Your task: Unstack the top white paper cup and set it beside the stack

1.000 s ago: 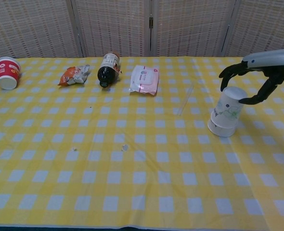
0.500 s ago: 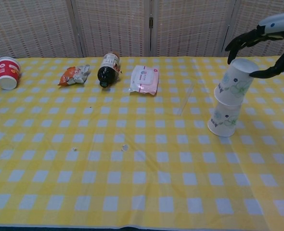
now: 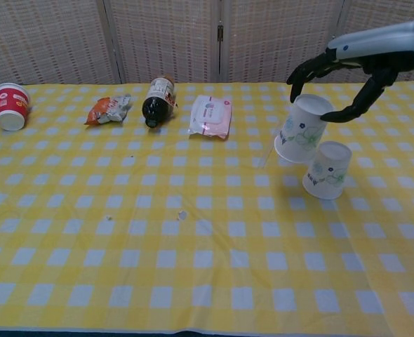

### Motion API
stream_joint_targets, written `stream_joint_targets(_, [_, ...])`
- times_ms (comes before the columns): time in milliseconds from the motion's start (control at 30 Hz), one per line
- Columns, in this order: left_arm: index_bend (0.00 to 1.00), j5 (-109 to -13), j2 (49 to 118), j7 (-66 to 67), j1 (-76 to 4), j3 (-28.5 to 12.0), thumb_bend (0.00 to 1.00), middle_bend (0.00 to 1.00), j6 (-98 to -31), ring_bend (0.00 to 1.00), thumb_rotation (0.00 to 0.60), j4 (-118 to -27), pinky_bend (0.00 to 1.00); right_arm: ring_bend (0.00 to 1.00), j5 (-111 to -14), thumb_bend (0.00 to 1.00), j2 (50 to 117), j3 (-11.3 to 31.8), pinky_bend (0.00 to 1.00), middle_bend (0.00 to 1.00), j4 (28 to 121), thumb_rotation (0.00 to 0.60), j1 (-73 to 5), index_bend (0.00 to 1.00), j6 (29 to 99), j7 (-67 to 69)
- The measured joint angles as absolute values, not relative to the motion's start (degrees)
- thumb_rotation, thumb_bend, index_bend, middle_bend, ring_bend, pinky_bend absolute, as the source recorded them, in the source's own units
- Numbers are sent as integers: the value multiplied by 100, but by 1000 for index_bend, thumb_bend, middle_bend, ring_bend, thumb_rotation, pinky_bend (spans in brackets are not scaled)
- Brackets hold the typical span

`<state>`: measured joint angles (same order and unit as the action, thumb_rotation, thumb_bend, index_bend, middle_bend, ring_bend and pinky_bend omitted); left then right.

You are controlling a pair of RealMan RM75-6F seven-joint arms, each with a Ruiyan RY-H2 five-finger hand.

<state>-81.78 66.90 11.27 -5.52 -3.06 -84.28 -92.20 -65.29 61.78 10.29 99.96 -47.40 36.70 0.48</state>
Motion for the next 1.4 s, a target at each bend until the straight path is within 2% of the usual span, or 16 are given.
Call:
stream_joint_targets(200, [97, -8157, 6717, 1083, -530, -290, 226, 14, -8418, 21, 600, -9166, 0, 90, -6152, 429, 6712, 915, 0, 124, 9487, 600, -5061, 369, 3406, -223])
stream_joint_targets(500, [97, -8141, 6773, 994, -529, -285, 226, 14, -8379, 21, 600, -9063, 0, 92, -5725, 429, 7154, 671, 0, 124, 9035, 600, -5282, 369, 3269, -553])
stream_joint_targets(1100, [97, -8114, 6842, 862, -523, -282, 225, 14, -8328, 21, 600, -8889, 0, 89, -5243, 428, 7304, 459, 0, 118, 8896, 600, -5459, 368, 3396, -900])
stream_joint_targets(1167, [97, -8110, 6847, 851, -523, -285, 225, 14, -8327, 21, 600, -8874, 0, 88, -5229, 429, 7321, 454, 0, 109, 8882, 600, -5464, 347, 3412, -904])
stream_joint_targets(1400, [96, -8109, 6861, 815, -523, -285, 225, 14, -8311, 21, 600, -8837, 0, 87, -5346, 429, 7335, 476, 0, 82, 8886, 600, -5419, 175, 3490, -820])
